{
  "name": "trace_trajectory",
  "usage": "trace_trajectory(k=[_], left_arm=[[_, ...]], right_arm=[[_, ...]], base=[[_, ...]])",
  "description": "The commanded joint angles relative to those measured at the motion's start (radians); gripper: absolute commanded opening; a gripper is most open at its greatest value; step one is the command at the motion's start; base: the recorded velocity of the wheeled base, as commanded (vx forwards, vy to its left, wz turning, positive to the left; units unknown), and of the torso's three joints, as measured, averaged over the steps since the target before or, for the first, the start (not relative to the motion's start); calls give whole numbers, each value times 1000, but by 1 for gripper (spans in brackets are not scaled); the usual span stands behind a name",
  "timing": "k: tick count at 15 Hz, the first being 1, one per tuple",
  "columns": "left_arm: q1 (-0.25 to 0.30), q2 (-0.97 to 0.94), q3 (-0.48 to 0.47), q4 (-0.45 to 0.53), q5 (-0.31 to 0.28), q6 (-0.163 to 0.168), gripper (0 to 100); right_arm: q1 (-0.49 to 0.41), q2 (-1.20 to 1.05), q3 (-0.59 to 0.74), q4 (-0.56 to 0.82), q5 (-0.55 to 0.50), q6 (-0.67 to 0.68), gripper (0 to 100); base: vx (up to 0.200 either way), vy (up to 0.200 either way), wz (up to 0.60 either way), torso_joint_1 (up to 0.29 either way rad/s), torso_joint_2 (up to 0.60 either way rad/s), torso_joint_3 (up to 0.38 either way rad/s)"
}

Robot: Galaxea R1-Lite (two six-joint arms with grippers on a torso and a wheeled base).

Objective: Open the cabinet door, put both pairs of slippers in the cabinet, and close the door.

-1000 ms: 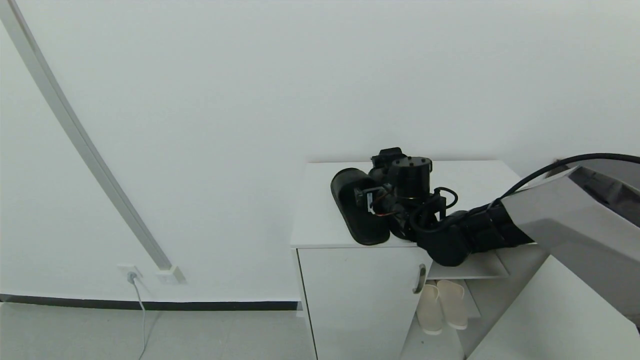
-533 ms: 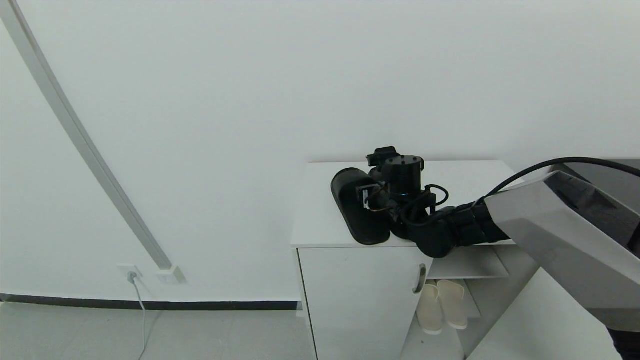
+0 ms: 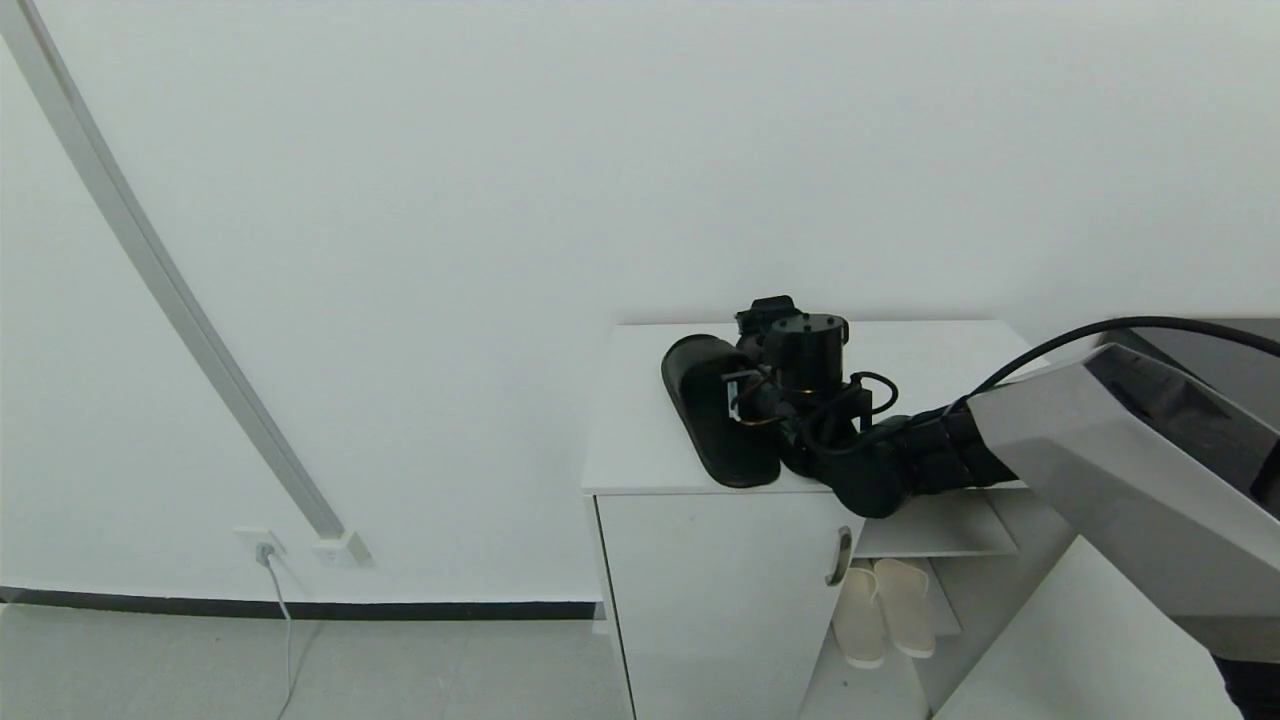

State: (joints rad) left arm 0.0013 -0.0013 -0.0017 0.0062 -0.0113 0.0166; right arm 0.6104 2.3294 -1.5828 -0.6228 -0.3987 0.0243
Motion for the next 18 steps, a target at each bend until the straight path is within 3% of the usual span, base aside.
trace_trajectory(k=[1, 6, 7, 10, 18], left_arm=[[0, 1, 0, 0, 1, -1, 0], [0, 1, 0, 0, 1, -1, 0], [0, 1, 0, 0, 1, -1, 0], [0, 1, 0, 0, 1, -1, 0], [0, 1, 0, 0, 1, -1, 0]], right_arm=[[3, -48, 38, -11, 1, 0, 0], [25, -223, 305, -104, 29, -3, 0], [42, -294, 426, -146, 64, -7, 0], [83, -423, 629, -224, 104, -7, 0], [150, -728, 1009, -268, 239, -4, 0]], base=[[0, 0, 0, 0, 0, 0], [0, 0, 0, 0, 0, 0], [0, 0, 0, 0, 0, 0], [0, 0, 0, 0, 0, 0], [0, 0, 0, 0, 0, 0]])
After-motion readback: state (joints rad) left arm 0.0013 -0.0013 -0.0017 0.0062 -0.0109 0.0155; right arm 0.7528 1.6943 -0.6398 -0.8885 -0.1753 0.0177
